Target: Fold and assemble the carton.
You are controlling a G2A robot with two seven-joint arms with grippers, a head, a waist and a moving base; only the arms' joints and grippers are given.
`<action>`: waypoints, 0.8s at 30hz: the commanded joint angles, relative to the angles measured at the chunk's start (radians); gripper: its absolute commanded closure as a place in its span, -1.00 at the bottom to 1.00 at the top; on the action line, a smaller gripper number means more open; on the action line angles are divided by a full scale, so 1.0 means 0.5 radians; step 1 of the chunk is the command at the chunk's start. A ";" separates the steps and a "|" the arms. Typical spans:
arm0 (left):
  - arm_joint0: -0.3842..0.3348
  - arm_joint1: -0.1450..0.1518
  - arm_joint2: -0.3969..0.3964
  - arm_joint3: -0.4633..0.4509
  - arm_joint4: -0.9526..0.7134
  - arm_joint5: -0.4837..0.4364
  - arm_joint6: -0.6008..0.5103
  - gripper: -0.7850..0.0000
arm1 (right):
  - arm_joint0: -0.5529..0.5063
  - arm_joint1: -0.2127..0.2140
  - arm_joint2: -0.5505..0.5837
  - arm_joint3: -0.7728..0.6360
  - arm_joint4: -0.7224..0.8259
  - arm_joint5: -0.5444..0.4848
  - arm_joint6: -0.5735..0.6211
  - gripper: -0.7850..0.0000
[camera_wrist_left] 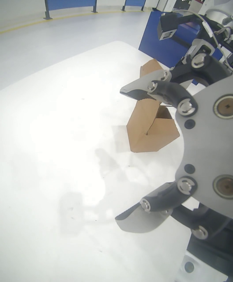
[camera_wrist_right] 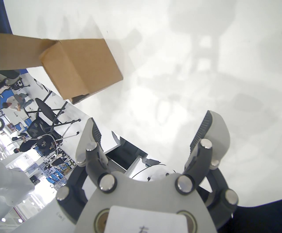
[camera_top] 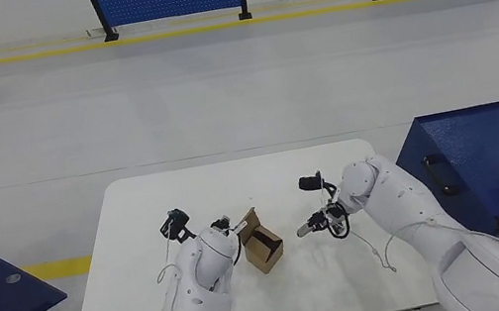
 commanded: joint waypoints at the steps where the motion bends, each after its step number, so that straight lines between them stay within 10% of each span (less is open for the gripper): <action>1: -0.050 -0.004 0.023 0.100 -0.007 -0.007 0.009 -1.00 | -0.050 -0.004 -0.013 -0.094 -0.023 0.083 -0.012 -1.00; 24: 0.027 0.037 0.111 0.116 0.008 -0.178 -0.329 -1.00 | -0.096 -0.101 -0.094 -0.252 -0.254 0.527 -0.185 -1.00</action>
